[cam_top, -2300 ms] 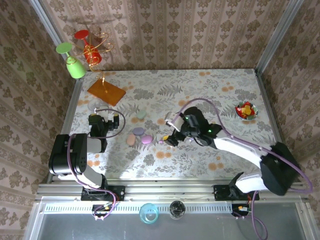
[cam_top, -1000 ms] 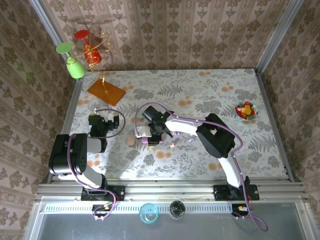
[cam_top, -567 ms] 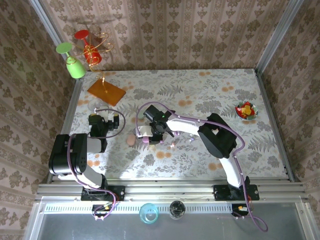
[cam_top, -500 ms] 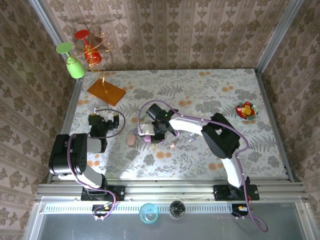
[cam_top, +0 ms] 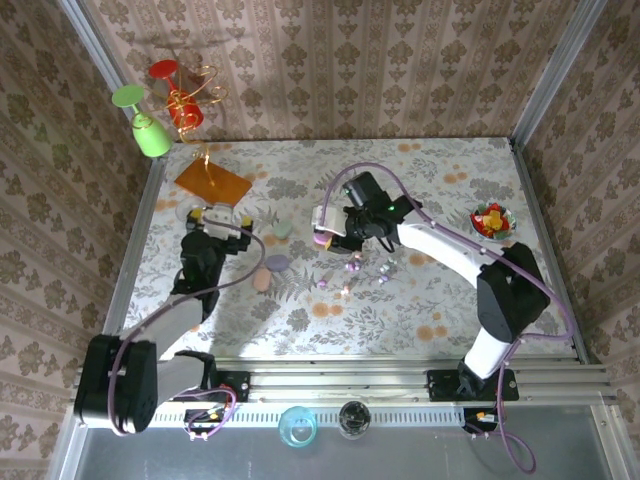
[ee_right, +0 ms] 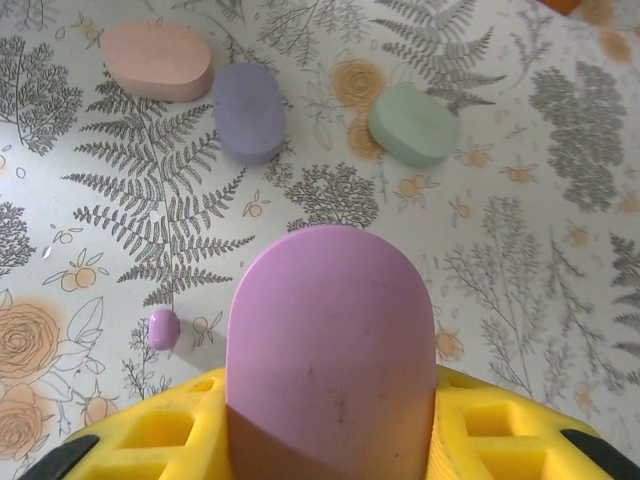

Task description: Insert wireless bluetooth earbuds into charging case

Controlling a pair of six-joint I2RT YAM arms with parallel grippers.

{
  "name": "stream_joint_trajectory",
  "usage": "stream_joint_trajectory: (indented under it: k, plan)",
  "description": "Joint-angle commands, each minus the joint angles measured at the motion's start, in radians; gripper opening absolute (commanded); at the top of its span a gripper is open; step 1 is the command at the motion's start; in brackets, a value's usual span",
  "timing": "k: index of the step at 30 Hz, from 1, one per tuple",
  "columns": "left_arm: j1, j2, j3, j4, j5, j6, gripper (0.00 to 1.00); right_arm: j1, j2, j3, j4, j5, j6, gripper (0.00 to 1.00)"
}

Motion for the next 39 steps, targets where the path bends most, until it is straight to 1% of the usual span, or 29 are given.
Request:
stream_joint_trajectory:
  k: [1,4,5,7,8,10,13,16,18,20,23,26,27,29,33,39]
  plan:
    - [-0.089,-0.083,0.057,-0.224,0.132,0.098,1.0,-0.023,-0.078,-0.018,-0.064,-0.056,0.014,0.35]
    - [-0.163,-0.137,0.081,-0.296,0.319,0.123,0.99,-0.034,-0.122,-0.022,-0.107,-0.083,0.014,0.34]
    - [-0.177,-0.147,0.083,-0.307,0.396,0.123,0.98,-0.036,-0.134,-0.022,-0.119,-0.091,0.015,0.34]
    - [-0.195,-0.153,0.096,-0.331,0.516,0.126,0.98,-0.036,-0.157,-0.019,-0.142,-0.116,0.014,0.33]
    - [-0.219,-0.153,0.105,-0.347,0.557,0.127,0.98,-0.036,-0.169,-0.018,-0.151,-0.132,0.013,0.32]
    - [-0.238,-0.142,0.12,-0.364,0.665,0.119,0.98,-0.036,-0.189,-0.015,-0.172,-0.17,0.013,0.31]
    - [-0.25,-0.103,0.136,-0.313,0.815,0.049,0.98,-0.036,-0.215,-0.008,-0.202,-0.221,0.009,0.31]
    - [-0.254,-0.053,0.155,-0.25,0.918,-0.003,0.95,-0.036,-0.226,0.004,-0.242,-0.264,0.001,0.3]
    - [-0.261,-0.014,0.184,-0.235,0.946,-0.02,0.92,-0.036,-0.227,0.02,-0.276,-0.295,-0.012,0.28]
    - [-0.27,0.022,0.218,-0.239,0.98,-0.036,0.92,-0.036,-0.227,0.034,-0.307,-0.322,-0.028,0.28]
    - [-0.281,0.066,0.263,-0.24,1.044,-0.052,0.87,-0.036,-0.231,0.041,-0.32,-0.335,-0.033,0.27]
    - [-0.29,0.1,0.291,-0.227,1.076,-0.062,0.81,-0.036,-0.23,0.05,-0.337,-0.353,-0.042,0.27]
    - [-0.292,0.108,0.296,-0.222,1.082,-0.067,0.8,-0.036,-0.232,0.05,-0.337,-0.36,-0.043,0.27]
    - [-0.296,0.127,0.307,-0.203,1.098,-0.093,0.71,-0.035,-0.235,0.053,-0.334,-0.377,-0.041,0.27]
    - [-0.303,0.163,0.319,-0.156,1.119,-0.14,0.68,-0.035,-0.25,0.045,-0.298,-0.395,-0.028,0.27]
    - [-0.323,0.205,0.311,-0.036,1.12,-0.21,0.6,-0.033,-0.256,0.038,-0.253,-0.4,-0.006,0.24]
